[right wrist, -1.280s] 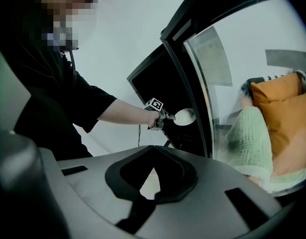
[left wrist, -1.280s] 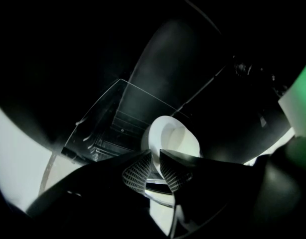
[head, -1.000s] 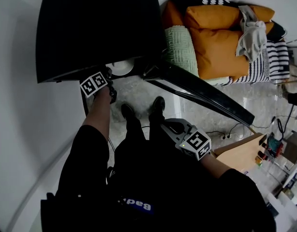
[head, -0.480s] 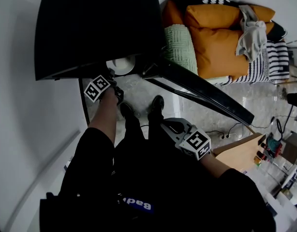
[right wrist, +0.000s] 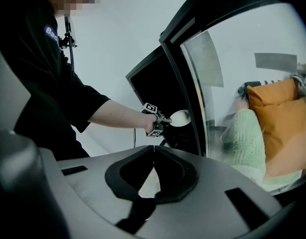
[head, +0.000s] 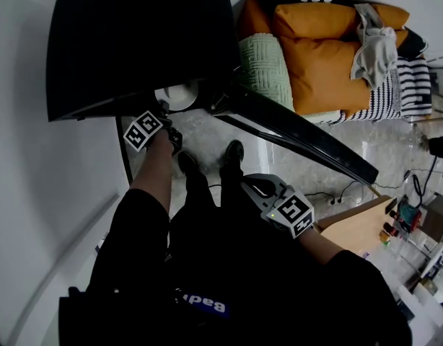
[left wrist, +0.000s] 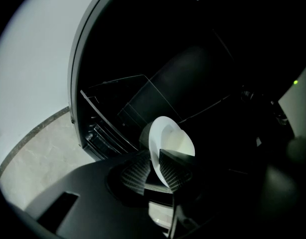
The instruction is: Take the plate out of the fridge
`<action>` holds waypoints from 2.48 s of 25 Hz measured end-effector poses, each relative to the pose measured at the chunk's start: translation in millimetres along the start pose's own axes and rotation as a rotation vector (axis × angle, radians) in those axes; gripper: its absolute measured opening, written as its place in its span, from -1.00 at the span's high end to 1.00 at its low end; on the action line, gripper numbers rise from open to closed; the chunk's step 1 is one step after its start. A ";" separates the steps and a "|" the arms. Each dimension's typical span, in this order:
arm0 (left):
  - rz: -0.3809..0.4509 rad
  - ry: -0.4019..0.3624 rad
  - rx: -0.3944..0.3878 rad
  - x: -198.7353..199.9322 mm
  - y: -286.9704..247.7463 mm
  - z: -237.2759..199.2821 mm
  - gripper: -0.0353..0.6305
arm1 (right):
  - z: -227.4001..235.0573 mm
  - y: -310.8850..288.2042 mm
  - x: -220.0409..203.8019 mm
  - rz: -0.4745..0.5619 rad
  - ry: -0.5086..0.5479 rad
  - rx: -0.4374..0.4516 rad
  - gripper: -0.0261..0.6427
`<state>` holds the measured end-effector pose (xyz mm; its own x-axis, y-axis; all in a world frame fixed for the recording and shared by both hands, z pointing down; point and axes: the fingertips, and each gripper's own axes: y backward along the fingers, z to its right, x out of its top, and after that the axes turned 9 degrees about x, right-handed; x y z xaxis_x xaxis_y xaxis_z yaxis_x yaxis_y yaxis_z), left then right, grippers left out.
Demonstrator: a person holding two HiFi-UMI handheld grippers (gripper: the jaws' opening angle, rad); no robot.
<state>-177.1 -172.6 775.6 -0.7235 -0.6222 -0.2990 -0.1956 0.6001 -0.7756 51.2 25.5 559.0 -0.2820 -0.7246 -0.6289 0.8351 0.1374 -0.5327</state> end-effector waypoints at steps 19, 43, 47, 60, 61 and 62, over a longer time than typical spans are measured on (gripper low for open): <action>0.069 0.364 -0.156 -18.6 6.3 -0.7 0.77 | 2.5 2.3 -1.7 -0.011 -0.006 0.011 0.90; 0.083 0.476 -0.388 -15.0 19.5 7.2 0.84 | 3.9 0.8 -1.9 -0.029 -0.012 0.022 0.90; 0.094 0.479 -0.411 -16.2 21.8 3.8 0.84 | 5.8 -2.2 -2.2 -0.032 -0.002 0.024 0.90; 0.075 0.433 -0.445 -13.9 83.3 7.7 0.84 | -14.4 -8.0 28.3 0.015 0.069 0.055 0.90; 0.071 0.426 -0.450 -14.0 89.4 9.7 0.84 | -15.6 -8.2 31.2 0.019 0.077 0.056 0.90; 0.066 0.417 -0.457 -14.4 95.1 12.0 0.84 | -16.8 -8.5 34.1 0.023 0.084 0.057 0.90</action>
<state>-177.3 -112.6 699.5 -0.9233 -0.3834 -0.0240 -0.3390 0.8425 -0.4187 26.6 11.0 532.5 -0.2991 -0.6624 -0.6869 0.8665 0.1131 -0.4863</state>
